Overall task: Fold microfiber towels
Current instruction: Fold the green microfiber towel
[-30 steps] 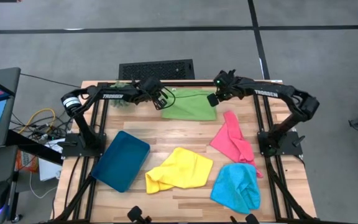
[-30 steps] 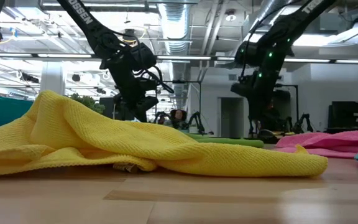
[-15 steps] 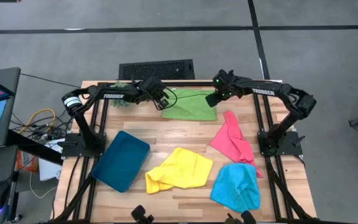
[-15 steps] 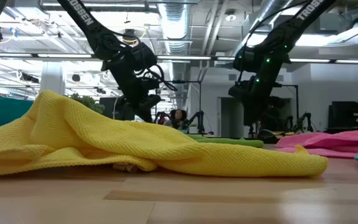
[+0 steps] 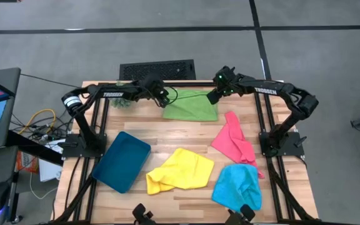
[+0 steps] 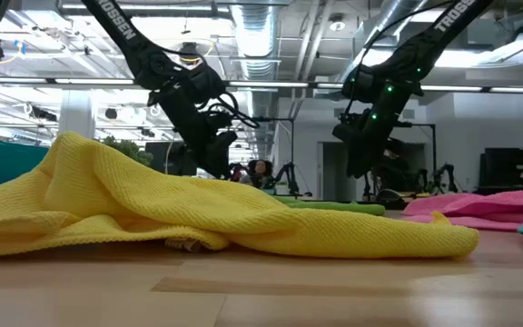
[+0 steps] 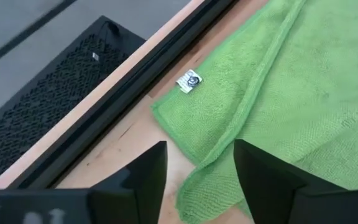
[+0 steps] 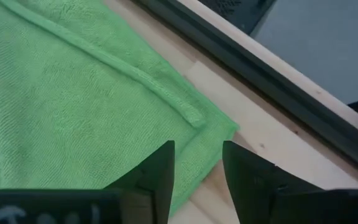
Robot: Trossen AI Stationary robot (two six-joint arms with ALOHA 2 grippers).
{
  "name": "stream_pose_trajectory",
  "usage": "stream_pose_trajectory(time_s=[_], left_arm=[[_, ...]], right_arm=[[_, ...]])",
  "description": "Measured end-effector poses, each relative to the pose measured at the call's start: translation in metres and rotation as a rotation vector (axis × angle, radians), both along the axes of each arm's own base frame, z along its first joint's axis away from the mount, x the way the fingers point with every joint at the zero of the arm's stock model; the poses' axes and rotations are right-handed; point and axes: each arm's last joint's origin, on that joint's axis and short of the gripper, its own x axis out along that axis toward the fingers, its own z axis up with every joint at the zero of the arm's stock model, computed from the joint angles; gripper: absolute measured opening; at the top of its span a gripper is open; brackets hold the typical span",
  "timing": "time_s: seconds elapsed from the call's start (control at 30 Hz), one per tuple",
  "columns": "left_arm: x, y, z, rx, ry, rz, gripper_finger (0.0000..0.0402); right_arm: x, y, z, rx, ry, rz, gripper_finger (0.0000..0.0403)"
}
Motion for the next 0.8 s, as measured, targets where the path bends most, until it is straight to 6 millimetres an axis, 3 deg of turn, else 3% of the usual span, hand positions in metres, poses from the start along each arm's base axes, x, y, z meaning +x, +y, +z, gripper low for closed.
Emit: stream_pose_trajectory(time_s=[0.2,0.5,0.67,0.8], left_arm=[[0.002,0.002,0.006,-0.072,-0.03,-0.013,0.0206],[0.026,-0.005,0.051,-0.242,-0.106,-0.131,0.0202],[0.041,-0.024,0.067,-0.314,-0.129,-0.199,0.0191],[0.045,-0.035,0.066,-0.338,-0.106,-0.231,0.0183]], right_arm=[[0.001,0.0,0.0,-0.018,0.01,0.061,0.0167],[-0.012,-0.015,0.002,-0.001,0.003,0.124,0.0165],[0.007,-0.031,-0.003,0.061,0.075,0.256,0.0166],[0.02,-0.039,-0.014,0.174,0.176,0.325,0.0168]])
